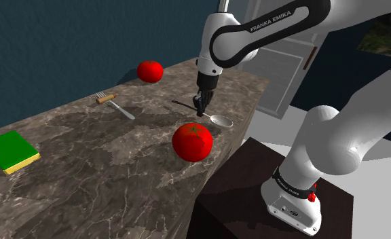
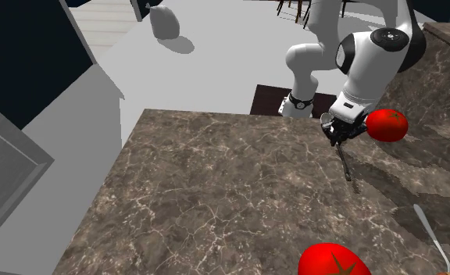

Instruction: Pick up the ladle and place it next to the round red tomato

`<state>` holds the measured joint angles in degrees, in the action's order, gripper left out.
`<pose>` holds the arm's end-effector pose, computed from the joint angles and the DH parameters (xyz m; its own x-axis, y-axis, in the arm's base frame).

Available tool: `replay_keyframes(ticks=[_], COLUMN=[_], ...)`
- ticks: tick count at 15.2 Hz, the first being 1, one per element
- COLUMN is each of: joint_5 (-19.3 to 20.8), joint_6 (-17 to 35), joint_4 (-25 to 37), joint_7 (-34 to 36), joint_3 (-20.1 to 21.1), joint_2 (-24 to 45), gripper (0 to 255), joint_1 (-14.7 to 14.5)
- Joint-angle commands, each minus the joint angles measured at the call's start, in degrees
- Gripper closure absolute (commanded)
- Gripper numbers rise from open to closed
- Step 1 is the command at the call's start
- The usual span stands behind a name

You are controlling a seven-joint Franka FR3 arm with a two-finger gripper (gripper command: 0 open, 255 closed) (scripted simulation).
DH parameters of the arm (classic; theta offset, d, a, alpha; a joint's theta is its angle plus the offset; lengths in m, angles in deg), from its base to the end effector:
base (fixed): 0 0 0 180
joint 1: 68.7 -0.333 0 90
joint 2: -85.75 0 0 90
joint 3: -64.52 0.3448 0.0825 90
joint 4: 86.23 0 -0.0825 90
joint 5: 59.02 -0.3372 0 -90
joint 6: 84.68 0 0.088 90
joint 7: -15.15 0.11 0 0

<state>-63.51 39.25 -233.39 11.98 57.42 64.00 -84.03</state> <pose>0.3531 0.0525 0.4426 0.9861 0.1643 -0.0257 0.1605 -0.9808 -0.1109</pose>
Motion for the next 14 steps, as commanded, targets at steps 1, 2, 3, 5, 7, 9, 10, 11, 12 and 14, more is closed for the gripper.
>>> replay_keyframes(ticks=[1,2,3,5,7,9,10,11,12,14], joint_5=[-0.01,-0.01,0.0,0.0,0.0,0.0,0.24,0.46,0.66,0.79], joint_6=[0.04,0.04,0.03,0.03,0.03,0.03,-2.14,-4.29,-6.41,-8.06], joint_4=[-0.01,-0.01,-0.01,-0.01,-0.01,-0.01,1.23,2.54,3.92,5.06], joint_7=[0.0,0.0,0.0,0.0,0.0,0.0,0.15,0.28,0.39,0.47], joint_3=[0.0,0.0,0.0,0.0,0.0,0.0,-0.02,-0.04,-0.07,-0.1], joint_2=[0.02,0.02,0.01,0.01,0.01,0.01,-0.93,-1.77,-2.51,-3.02], gripper=[255,255,255,0,0,0,0,0,0,0], joint_1=[-0.01,-0.01,0.0,0.0,0.0,0.0,0.15,0.29,0.41,0.49])
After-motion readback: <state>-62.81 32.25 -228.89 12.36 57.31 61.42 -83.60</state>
